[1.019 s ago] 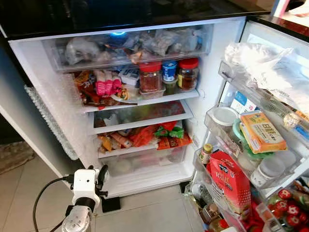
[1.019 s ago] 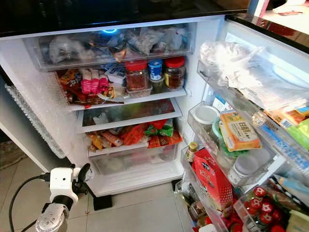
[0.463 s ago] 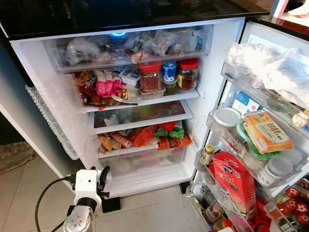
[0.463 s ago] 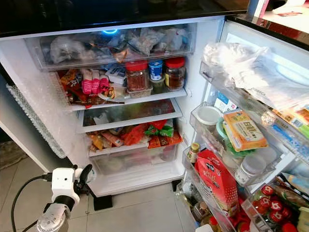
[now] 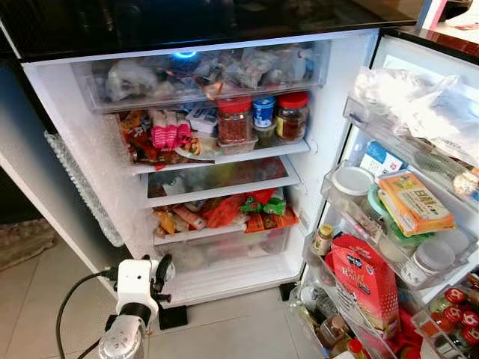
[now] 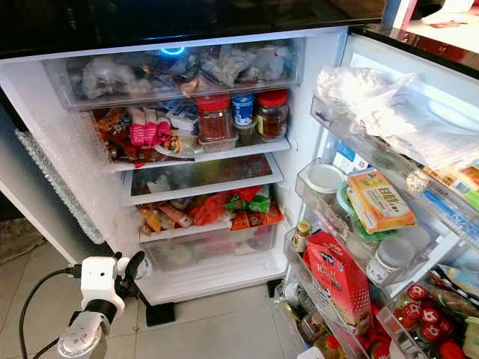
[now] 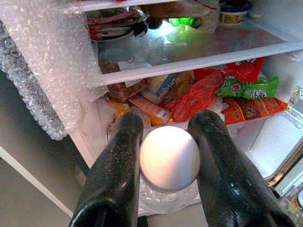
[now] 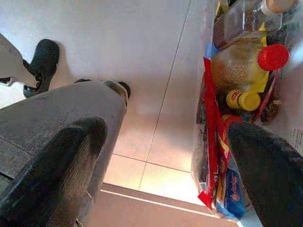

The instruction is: Restocking fridge

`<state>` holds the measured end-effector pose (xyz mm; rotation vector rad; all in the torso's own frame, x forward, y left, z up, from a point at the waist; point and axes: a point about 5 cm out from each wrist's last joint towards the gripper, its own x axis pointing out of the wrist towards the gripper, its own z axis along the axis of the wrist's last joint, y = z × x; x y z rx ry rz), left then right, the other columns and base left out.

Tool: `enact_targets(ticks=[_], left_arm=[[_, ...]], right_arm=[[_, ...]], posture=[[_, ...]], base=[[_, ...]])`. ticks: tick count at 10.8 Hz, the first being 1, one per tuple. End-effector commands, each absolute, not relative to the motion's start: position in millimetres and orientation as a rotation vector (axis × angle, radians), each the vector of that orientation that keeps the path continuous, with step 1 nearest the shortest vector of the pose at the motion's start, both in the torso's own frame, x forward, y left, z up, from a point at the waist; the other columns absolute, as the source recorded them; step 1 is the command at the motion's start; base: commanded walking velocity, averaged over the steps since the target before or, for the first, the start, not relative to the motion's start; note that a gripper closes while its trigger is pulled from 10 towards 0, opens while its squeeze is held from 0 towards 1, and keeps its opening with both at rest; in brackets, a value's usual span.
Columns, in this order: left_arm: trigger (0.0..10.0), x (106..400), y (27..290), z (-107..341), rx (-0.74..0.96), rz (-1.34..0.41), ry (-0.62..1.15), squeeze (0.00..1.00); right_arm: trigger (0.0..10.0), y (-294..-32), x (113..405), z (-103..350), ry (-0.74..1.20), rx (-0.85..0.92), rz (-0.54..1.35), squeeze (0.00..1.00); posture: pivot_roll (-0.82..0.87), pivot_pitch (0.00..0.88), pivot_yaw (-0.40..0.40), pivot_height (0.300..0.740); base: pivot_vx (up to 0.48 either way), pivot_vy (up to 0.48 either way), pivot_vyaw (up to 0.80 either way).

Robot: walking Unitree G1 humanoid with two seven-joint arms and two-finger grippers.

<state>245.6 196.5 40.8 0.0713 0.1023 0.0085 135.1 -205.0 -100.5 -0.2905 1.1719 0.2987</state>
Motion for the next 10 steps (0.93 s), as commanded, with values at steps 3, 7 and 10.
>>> enact_targets(ticks=[3,7,10], left_arm=[[10.0,248.6,196.7,43.6,0.073,-0.001,0.098,0.0],[10.0,250.5,197.3,43.4,0.071,-0.007,0.102,0.0],[10.0,252.7,196.5,44.2,0.067,-0.018,0.102,0.0]], right_arm=[[10.0,-206.6,133.5,-100.7,1.171,-0.25,0.267,0.0],[10.0,-205.3,133.8,-100.8,1.174,-0.259,0.287,0.0],[10.0,-203.9,133.7,-101.0,1.175,-0.25,0.288,0.0]], posture=[[-0.02,0.0,-0.01,0.74],[-0.02,0.0,-0.005,0.74],[-0.02,0.0,-0.002,0.74]], base=[[0.0,0.0,0.53],[0.121,0.0,0.0],[0.249,0.0,0.0]])
